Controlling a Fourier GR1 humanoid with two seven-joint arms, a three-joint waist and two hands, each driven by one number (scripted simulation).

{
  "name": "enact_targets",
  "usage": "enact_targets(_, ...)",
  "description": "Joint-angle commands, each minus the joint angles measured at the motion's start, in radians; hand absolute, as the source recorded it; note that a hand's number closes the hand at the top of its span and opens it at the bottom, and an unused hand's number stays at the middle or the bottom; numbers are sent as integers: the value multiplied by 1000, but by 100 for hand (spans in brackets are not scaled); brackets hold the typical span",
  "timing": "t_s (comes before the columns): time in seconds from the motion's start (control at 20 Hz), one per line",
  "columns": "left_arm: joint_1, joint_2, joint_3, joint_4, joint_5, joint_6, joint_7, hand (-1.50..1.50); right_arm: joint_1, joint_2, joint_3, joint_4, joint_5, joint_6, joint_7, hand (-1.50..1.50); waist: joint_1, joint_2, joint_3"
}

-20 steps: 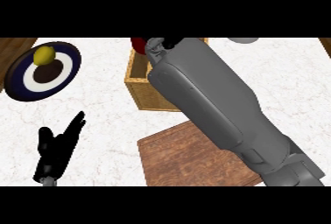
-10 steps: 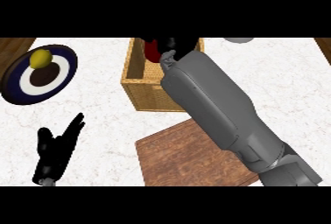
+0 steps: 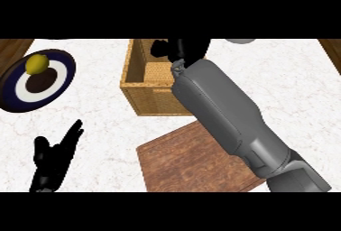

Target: Pick the can from the cutting board and place it in the basket

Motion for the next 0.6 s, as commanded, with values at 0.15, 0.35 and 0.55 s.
enact_targets(0.15,61,27,67,93,52,-55,-4,0,90,-58,-22,-153,32,-1,17,-150,-20,2,-14)
enact_targets(0.35,46,1,32,86,23,-42,22,0,59,-25,-81,-178,74,-36,86,-150,-16,4,-14)
enact_targets(0.55,39,-42,14,121,-10,-4,6,0,114,-82,-128,-300,102,-6,114,-150,-44,0,-14)
